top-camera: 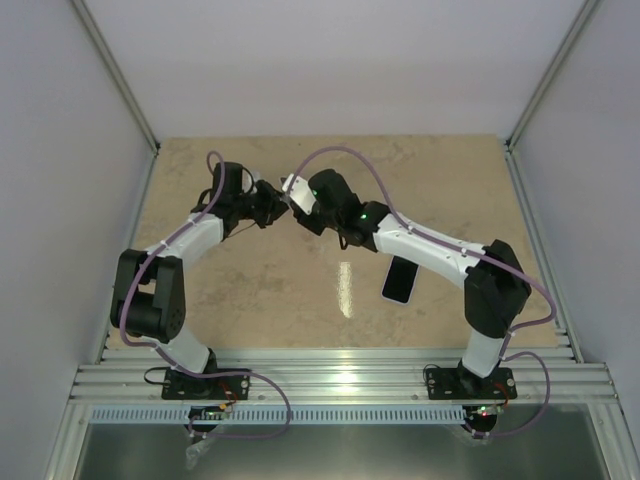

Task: Take the phone out of the phone case
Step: Remove the phone case from the phone.

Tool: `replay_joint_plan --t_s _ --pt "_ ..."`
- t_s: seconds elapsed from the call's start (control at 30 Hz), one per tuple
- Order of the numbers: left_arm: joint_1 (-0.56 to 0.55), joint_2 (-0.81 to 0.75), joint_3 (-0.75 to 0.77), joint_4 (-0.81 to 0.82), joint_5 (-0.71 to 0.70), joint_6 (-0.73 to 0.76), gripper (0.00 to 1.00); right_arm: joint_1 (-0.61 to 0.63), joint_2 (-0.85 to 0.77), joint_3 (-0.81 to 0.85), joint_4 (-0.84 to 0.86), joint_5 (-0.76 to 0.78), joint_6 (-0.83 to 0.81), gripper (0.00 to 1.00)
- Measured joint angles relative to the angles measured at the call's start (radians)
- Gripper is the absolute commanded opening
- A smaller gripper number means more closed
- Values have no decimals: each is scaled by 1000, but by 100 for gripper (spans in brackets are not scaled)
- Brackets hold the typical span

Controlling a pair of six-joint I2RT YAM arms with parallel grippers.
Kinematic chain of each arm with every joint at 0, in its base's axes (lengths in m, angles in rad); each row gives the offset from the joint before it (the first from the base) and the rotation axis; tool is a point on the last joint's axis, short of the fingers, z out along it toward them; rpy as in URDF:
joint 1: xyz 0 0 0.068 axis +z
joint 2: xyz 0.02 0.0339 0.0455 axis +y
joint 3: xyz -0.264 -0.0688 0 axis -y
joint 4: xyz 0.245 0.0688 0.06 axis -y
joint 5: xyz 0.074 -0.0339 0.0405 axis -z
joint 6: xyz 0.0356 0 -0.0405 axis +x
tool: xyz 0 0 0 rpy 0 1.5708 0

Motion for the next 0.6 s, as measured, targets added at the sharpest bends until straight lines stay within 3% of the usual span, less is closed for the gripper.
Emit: replay_joint_plan --t_s 0.6 --pt "1 0 -20 29 -3 -40 0 23 12 -79 169 111 -233 34"
